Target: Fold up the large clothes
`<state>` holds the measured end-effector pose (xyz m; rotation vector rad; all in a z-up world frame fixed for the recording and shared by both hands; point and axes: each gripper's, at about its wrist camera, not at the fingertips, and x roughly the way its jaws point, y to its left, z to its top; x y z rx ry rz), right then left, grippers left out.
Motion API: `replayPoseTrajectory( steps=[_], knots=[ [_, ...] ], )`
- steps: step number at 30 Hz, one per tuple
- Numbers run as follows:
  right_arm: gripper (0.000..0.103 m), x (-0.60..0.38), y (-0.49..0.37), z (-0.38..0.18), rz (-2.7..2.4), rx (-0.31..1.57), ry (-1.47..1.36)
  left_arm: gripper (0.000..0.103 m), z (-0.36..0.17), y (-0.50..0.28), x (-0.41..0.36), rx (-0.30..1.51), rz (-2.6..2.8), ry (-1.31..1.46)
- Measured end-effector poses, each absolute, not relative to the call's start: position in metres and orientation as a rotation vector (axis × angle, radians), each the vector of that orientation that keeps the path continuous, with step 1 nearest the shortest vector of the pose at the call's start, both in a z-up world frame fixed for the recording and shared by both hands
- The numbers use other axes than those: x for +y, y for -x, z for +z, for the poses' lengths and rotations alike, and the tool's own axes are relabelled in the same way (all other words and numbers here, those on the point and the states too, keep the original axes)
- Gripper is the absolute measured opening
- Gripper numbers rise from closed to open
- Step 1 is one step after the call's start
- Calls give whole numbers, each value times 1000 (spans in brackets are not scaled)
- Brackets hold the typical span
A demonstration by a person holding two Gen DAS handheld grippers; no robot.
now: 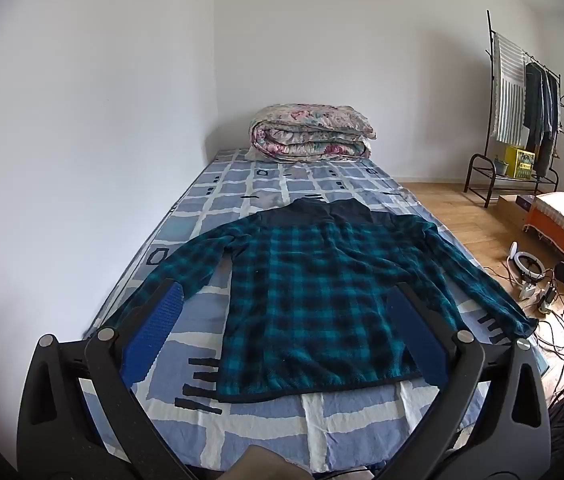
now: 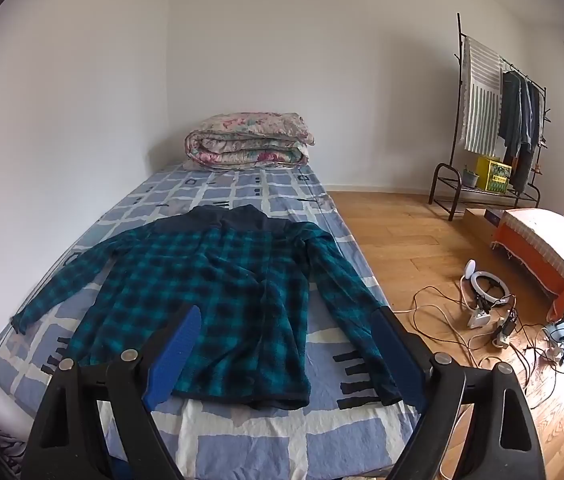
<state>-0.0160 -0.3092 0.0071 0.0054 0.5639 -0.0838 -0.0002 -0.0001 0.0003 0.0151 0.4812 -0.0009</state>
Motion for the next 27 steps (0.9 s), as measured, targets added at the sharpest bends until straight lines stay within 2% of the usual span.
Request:
replayPoseTrajectory(
  steps=[27],
  knots=[
    [89,-310,16,12,-113,549,-11,103,-1,4,4,477,1,-10]
  ],
)
